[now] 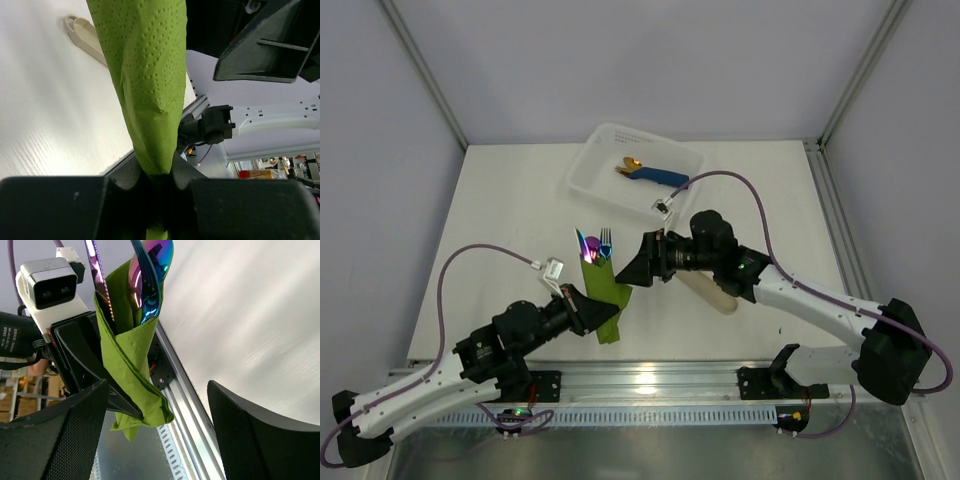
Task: Place the utensils on the paper napkin and roll it up
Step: Pick up the utensils from the center of the board, then roll the napkin.
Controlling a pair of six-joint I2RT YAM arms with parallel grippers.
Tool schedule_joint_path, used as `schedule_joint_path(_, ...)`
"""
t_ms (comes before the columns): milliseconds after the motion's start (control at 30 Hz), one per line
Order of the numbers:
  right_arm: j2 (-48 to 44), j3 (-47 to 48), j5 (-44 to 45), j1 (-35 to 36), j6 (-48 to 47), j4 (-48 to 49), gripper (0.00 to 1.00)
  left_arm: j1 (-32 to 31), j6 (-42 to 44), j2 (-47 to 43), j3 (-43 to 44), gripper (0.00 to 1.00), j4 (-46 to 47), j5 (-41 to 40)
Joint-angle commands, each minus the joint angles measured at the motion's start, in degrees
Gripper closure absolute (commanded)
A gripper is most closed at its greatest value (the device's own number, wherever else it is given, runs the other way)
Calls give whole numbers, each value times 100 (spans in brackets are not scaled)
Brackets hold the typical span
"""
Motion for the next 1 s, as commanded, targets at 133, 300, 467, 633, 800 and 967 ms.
schedule_joint_path(133, -661, 733, 676, 374, -843, -1694, 18, -29, 475, 231, 633, 100, 93, -324)
schedule_joint_path(300, -705, 874, 1009, 778, -904, -1915, 19, -29, 563, 433, 808, 100, 94, -350)
schedule_joint_path(467, -574, 883, 940, 946, -834, -1757, 21, -29, 625, 504, 905, 100, 111, -350)
schedule_joint_path(633, -486, 962, 931, 946, -799, -1669, 22, -29, 625, 522, 932, 100, 173, -350)
schedule_joint_path(800, -827, 1015, 1694, 964, -1115, -2116, 23, -29, 686, 504, 993, 100, 59, -385)
schedule_joint_path(967, -960, 1068, 1285, 964, -1160, -2188, 23, -29, 713, 557, 1046, 100, -12, -429)
